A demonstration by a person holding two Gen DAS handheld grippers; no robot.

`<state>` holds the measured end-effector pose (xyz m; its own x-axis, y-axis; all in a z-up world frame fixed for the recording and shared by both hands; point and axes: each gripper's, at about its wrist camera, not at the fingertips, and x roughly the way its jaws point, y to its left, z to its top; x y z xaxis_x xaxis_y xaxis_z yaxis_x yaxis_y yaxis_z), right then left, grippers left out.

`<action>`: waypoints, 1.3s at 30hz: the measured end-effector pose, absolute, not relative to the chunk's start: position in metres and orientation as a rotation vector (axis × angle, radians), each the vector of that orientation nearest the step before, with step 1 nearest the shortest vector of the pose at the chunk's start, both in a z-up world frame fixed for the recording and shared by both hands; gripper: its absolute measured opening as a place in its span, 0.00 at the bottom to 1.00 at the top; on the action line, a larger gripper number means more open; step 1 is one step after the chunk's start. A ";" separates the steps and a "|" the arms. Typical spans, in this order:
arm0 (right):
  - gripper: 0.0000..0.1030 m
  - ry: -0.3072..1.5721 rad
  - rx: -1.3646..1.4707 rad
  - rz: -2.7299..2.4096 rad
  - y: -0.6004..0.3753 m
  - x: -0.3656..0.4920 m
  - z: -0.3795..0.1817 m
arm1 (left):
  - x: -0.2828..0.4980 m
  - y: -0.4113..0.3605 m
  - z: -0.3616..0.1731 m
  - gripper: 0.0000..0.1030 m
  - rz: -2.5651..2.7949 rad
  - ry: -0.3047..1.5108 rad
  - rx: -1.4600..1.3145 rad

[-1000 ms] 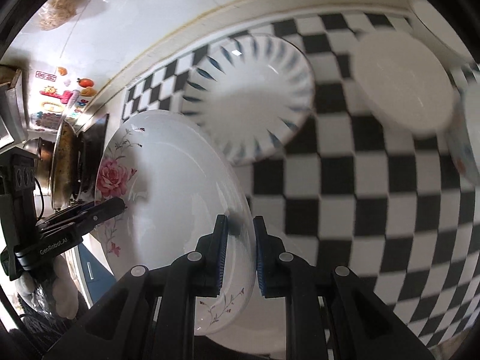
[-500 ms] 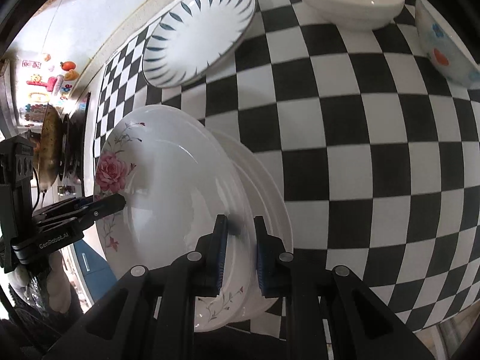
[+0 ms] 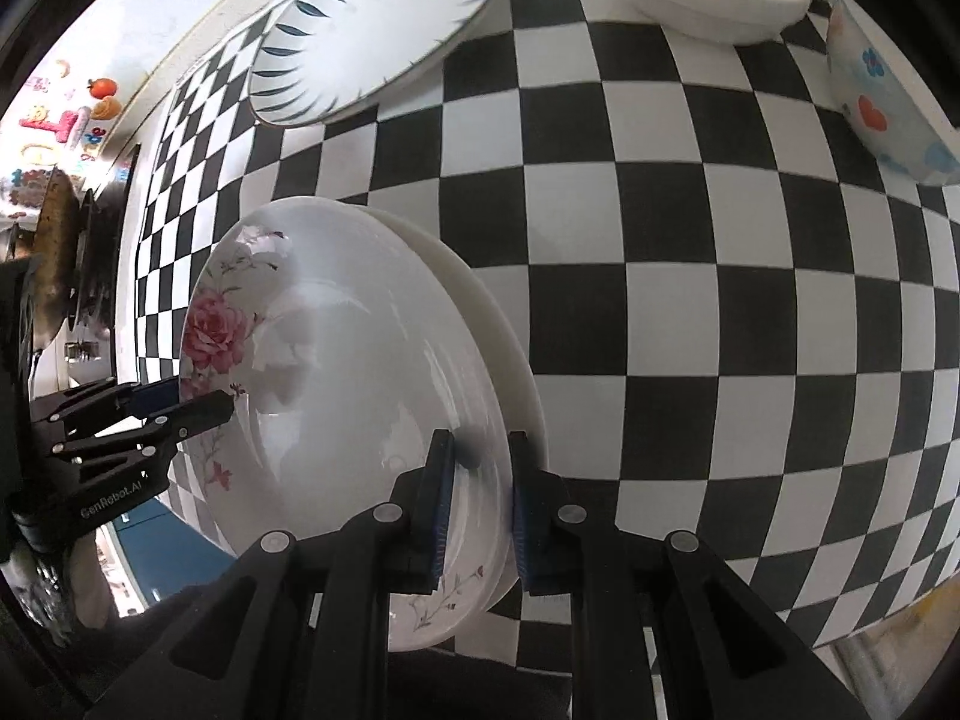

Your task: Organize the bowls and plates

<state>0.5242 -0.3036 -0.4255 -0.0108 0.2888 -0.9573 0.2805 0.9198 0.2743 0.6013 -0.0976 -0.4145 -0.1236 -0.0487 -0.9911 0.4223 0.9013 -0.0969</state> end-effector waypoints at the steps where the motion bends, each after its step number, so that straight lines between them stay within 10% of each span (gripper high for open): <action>1: 0.19 1.609 0.447 0.004 -0.303 0.525 -0.426 | 0.602 -0.098 -0.414 0.30 -0.410 1.652 0.296; 33: 0.30 1.677 0.358 -0.046 -0.300 0.544 -0.387 | 0.610 -0.104 -0.368 0.31 -0.354 1.553 0.229; 39: 0.55 1.509 0.469 -0.015 -0.317 0.585 -0.367 | 0.659 -0.104 -0.355 0.31 -0.331 1.533 0.147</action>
